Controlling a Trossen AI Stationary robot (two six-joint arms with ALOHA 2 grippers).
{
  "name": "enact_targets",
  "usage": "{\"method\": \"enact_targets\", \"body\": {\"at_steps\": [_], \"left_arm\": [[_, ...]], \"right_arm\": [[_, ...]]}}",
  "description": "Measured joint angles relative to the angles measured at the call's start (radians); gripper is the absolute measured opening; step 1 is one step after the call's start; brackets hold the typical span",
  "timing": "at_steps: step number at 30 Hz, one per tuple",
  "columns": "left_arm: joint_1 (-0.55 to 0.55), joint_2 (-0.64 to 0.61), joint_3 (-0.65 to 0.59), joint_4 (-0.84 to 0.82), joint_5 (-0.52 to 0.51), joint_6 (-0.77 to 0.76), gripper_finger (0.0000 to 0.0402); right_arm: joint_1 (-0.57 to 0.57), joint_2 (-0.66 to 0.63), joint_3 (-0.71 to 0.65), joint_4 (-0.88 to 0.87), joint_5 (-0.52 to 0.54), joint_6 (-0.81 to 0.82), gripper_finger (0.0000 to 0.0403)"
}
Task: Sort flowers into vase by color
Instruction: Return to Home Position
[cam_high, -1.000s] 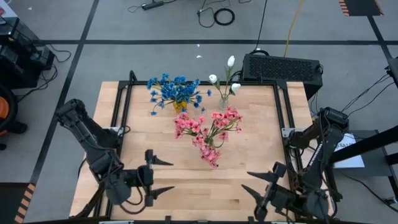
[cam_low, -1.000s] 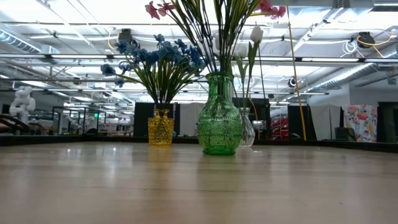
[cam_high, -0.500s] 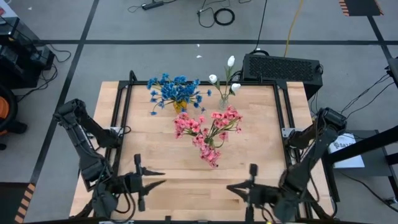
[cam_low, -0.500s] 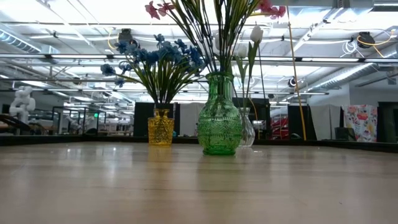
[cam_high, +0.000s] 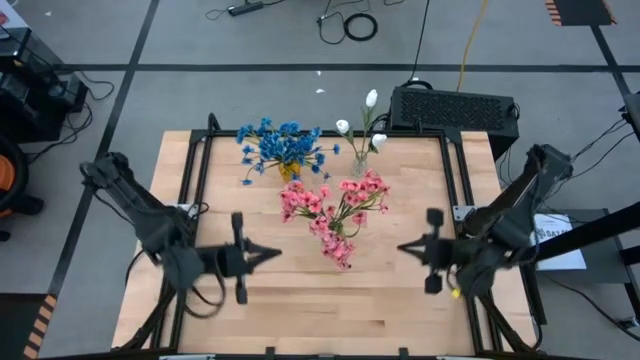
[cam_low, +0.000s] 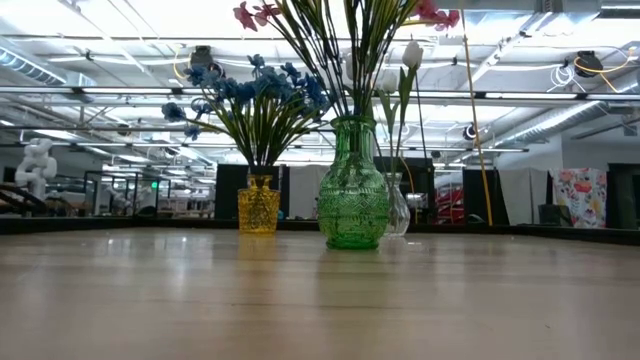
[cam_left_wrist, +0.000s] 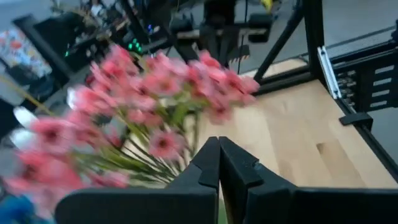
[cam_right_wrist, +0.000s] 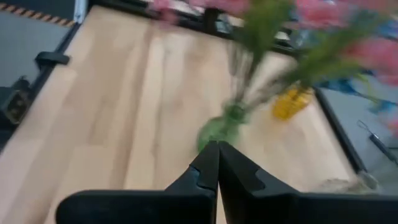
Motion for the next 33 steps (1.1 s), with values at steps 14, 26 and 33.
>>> {"method": "enact_targets", "body": {"at_steps": [14, 26, 33], "left_arm": [[0.222, -0.408, -0.227, 0.012, 0.135, 0.078, 0.0003], [0.243, -0.744, -0.71, 0.267, 0.134, -0.034, 0.0002], [0.243, -0.843, -0.877, 0.373, 0.134, -0.043, 0.0002]], "right_arm": [[-0.055, -0.565, -0.607, 0.542, -0.076, -0.176, 0.0], [-0.254, -0.608, -0.886, 0.992, -0.279, -0.298, 0.0], [-0.345, -0.601, -1.008, 1.144, -0.387, -0.291, 0.0]]}}
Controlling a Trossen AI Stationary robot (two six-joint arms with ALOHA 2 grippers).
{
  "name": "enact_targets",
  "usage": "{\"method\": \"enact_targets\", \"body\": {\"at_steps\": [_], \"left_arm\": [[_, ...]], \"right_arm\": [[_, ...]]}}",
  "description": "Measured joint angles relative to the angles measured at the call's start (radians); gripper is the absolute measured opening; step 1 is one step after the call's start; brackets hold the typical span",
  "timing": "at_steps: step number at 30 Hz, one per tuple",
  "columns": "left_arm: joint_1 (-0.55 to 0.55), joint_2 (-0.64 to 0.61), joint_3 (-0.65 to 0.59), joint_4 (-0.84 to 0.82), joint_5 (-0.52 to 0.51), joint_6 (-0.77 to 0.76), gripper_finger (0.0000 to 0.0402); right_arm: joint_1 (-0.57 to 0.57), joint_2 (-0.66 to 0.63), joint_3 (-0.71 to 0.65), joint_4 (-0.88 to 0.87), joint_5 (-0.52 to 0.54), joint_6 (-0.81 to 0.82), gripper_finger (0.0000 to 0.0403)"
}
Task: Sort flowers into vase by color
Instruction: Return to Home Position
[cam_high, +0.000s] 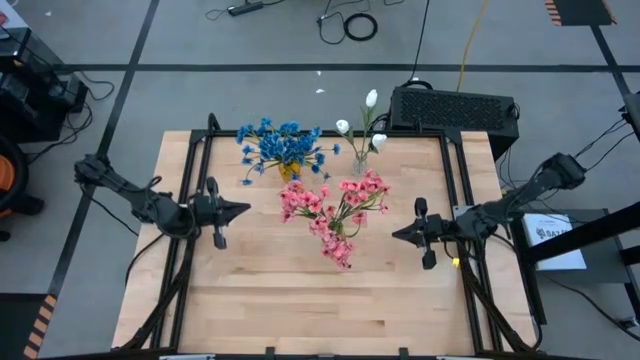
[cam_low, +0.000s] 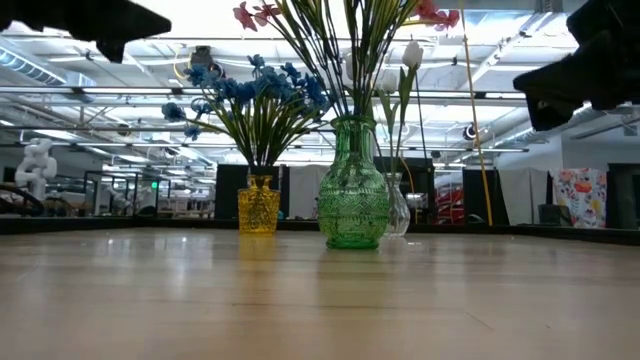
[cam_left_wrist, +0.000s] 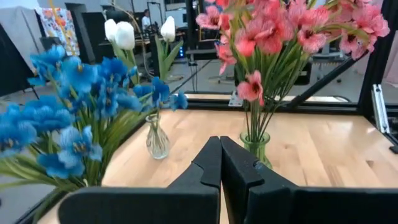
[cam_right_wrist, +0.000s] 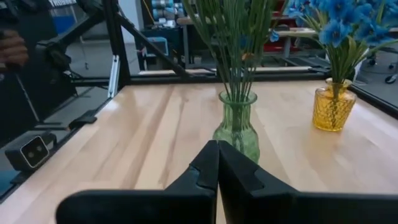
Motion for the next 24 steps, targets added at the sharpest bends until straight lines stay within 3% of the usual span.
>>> {"method": "enact_targets", "body": {"at_steps": [6, 10, 17, 24], "left_arm": [[0.0, -0.019, -0.066, 0.017, 0.022, -0.005, 0.0002], [0.0, -0.012, -0.076, -0.034, -0.042, -0.024, 0.0002], [0.022, 0.009, -0.106, -0.043, -0.044, -0.078, 0.0005], [0.079, -0.003, -0.228, 0.08, 0.179, -0.096, 0.0006]], "right_arm": [[-0.025, 0.0, -0.058, 0.048, -0.011, -0.011, 0.0], [-0.03, 0.0, -0.066, 0.029, -0.011, 0.002, 0.0], [-0.03, 0.0, -0.066, 0.027, -0.01, -0.009, 0.0], [-0.057, 0.0, -0.066, 0.028, -0.006, -0.003, 0.0]]}}
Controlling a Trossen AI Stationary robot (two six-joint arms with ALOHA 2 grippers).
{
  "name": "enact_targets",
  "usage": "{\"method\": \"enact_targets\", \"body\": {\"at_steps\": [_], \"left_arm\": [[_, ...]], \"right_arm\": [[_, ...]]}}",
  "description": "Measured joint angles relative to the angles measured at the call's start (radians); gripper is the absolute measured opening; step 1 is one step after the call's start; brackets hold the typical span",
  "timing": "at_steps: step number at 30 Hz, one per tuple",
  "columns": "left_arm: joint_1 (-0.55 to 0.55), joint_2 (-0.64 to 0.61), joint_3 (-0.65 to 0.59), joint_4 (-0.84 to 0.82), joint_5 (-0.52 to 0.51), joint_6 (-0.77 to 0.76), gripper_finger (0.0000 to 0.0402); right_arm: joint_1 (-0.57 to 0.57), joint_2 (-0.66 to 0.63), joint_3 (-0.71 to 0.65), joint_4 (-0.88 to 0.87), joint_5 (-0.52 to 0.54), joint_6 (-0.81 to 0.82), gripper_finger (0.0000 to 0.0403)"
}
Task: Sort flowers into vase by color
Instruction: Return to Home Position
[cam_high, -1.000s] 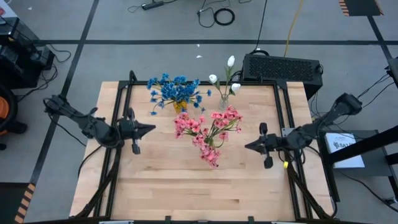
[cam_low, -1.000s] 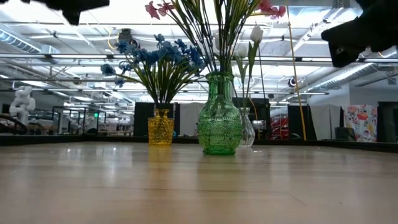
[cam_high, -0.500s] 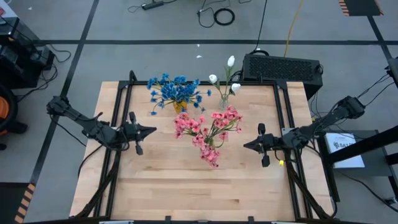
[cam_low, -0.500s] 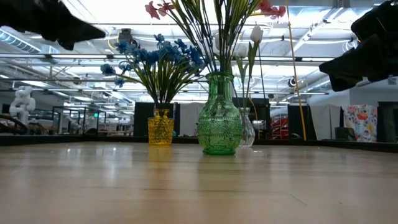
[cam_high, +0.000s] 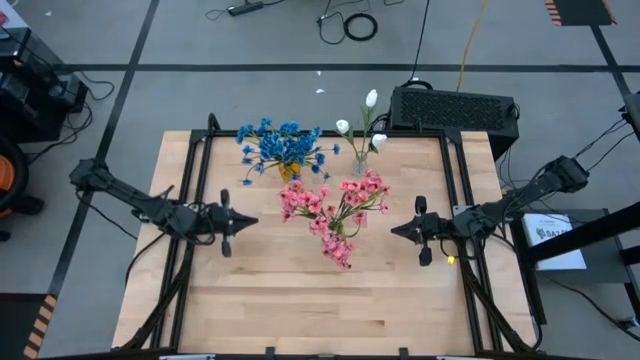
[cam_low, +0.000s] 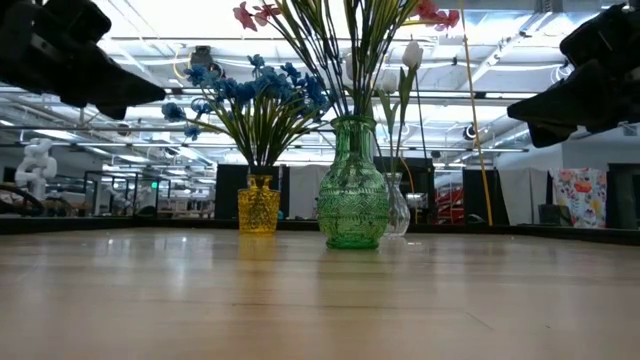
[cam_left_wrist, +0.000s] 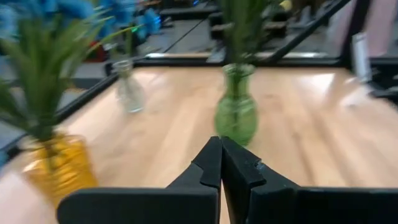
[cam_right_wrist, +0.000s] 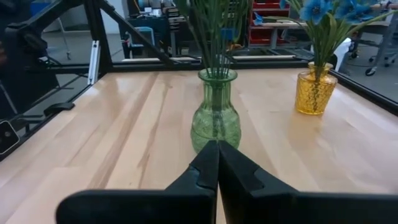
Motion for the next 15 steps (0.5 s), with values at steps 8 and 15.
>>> {"method": "enact_targets", "body": {"at_steps": [8, 15], "left_arm": [[0.046, -0.012, -0.108, 0.244, 0.143, 0.074, 0.0007], [0.107, -0.012, -0.108, 0.23, 0.22, 0.084, 0.0007]], "right_arm": [[-0.012, 0.0, 0.0, 0.0, -0.003, 0.012, 0.0], [-0.012, 0.0, 0.0, -0.001, -0.033, 0.011, 0.0]]}}
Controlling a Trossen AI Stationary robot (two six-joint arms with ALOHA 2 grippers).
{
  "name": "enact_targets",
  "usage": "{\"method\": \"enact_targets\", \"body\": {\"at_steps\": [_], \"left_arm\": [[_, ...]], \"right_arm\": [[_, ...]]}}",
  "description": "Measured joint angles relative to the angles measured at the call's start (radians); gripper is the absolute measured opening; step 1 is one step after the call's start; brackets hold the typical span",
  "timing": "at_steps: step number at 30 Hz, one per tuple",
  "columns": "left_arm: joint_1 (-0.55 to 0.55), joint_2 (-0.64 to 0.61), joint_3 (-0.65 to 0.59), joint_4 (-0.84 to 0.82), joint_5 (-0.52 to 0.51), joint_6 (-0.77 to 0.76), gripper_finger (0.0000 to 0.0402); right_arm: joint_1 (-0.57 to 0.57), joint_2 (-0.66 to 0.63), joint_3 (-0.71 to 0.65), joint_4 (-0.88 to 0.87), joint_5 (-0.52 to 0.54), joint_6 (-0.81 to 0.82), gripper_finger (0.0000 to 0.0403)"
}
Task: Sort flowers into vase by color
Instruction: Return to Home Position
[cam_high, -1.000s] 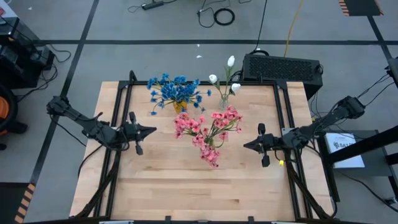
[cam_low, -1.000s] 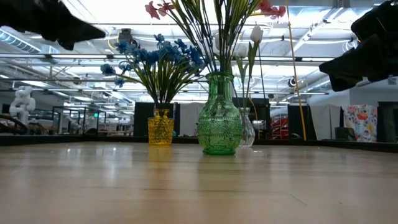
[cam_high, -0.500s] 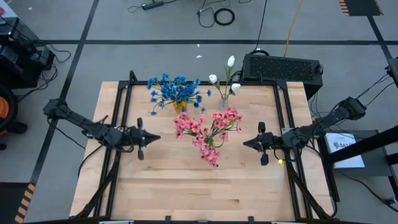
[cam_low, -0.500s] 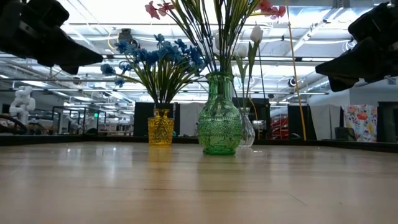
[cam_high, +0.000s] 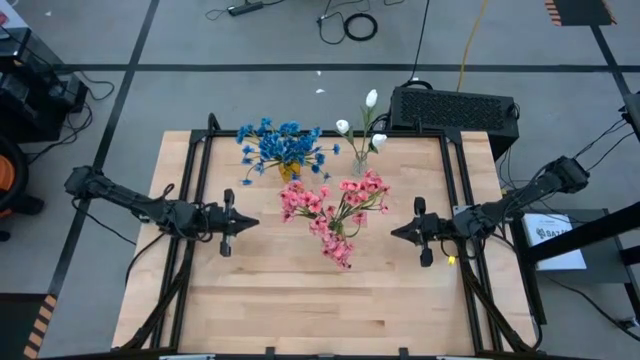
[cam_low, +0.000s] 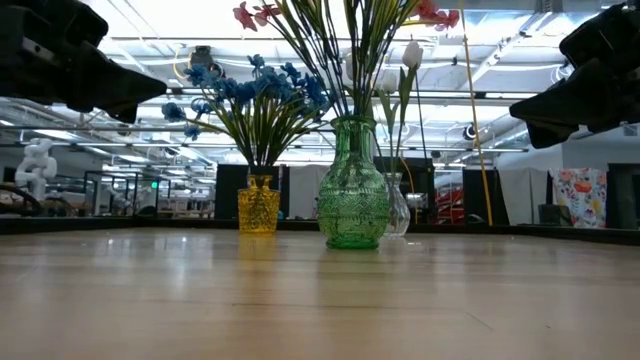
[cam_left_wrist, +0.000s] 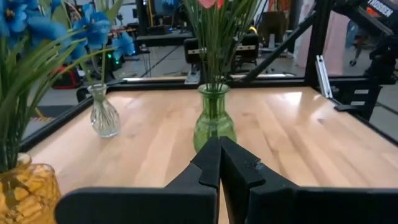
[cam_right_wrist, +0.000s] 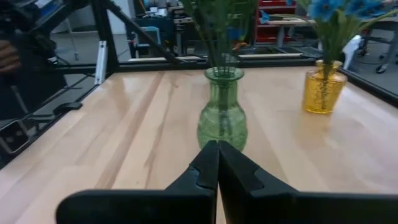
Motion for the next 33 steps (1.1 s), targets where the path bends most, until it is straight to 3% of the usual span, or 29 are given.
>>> {"method": "enact_targets", "body": {"at_steps": [5, 23, 33], "left_arm": [[0.044, -0.034, 0.0, -0.023, 0.02, 0.04, 0.0004], [0.086, -0.382, -0.001, -0.294, 0.169, 0.052, 0.0001], [0.161, -0.441, -0.002, -0.346, 0.21, 0.11, 0.0]], "right_arm": [[0.0, -0.006, 0.0, -0.003, -0.024, -0.008, 0.0], [0.0, -0.114, 0.001, -0.094, -0.018, -0.025, 0.0], [0.0, -0.114, 0.001, -0.09, -0.018, -0.031, 0.0]]}}
